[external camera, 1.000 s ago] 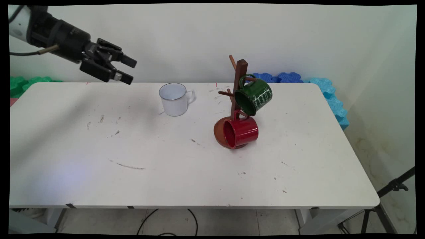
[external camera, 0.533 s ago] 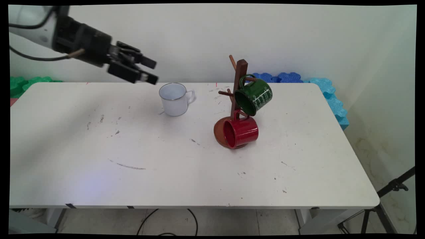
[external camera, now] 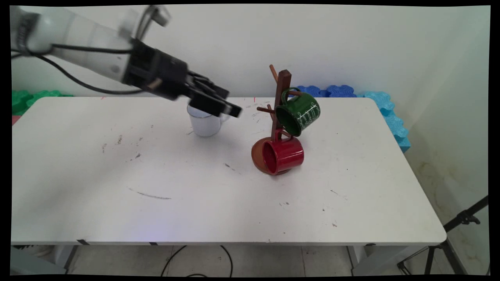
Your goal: Pick up the green mug from the rack
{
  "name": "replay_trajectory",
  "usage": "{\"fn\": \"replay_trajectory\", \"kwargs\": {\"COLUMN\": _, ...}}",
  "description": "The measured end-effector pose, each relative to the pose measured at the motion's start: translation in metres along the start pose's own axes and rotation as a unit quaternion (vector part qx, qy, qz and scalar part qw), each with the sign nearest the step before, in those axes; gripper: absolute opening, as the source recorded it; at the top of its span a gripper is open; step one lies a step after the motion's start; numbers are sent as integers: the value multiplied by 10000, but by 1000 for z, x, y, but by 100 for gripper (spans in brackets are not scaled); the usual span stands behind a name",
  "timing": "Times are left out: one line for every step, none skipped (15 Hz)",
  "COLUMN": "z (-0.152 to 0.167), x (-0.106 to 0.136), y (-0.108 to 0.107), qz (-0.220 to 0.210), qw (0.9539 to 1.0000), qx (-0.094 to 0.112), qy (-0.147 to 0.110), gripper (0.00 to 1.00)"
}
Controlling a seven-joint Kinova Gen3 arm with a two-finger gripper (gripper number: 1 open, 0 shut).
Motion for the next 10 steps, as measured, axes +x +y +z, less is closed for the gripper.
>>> {"fn": "replay_trajectory", "kwargs": {"z": 9, "x": 0, "y": 7, "qz": -66, "qw": 10000, "qx": 6, "qy": -16, "gripper": 100}}
{"fn": "replay_trajectory", "kwargs": {"z": 19, "x": -1, "y": 14, "qz": -148, "qw": 9999, "qx": 20, "qy": -30, "gripper": 100}}
{"fn": "replay_trajectory", "kwargs": {"z": 25, "x": -1, "y": 20, "qz": -211, "qw": 9998, "qx": 27, "qy": -37, "gripper": 100}}
{"fn": "replay_trajectory", "kwargs": {"z": 33, "x": -2, "y": 27, "qz": -272, "qw": 9996, "qx": 25, "qy": -37, "gripper": 100}}
{"fn": "replay_trajectory", "kwargs": {"z": 39, "x": -3, "y": 33, "qz": -311, "qw": 9995, "qx": 21, "qy": -26, "gripper": 100}}
{"fn": "replay_trajectory", "kwargs": {"z": 45, "x": -4, "y": 37, "qz": -333, "qw": 9994, "qx": 14, "qy": -4, "gripper": 100}}
{"fn": "replay_trajectory", "kwargs": {"z": 51, "x": -5, "y": 41, "qz": -353, "qw": 9994, "qx": 2, "qy": 34, "gripper": 100}}
{"fn": "replay_trajectory", "kwargs": {"z": 57, "x": -6, "y": 44, "qz": -373, "qw": 9993, "qx": -4, "qy": 81, "gripper": 100}}
{"fn": "replay_trajectory", "kwargs": {"z": 62, "x": -6, "y": 46, "qz": -386, "qw": 9992, "qx": 3, "qy": 133, "gripper": 100}}
{"fn": "replay_trajectory", "kwargs": {"z": 69, "x": -7, "y": 48, "qz": -401, "qw": 9990, "qx": 20, "qy": 191, "gripper": 100}}
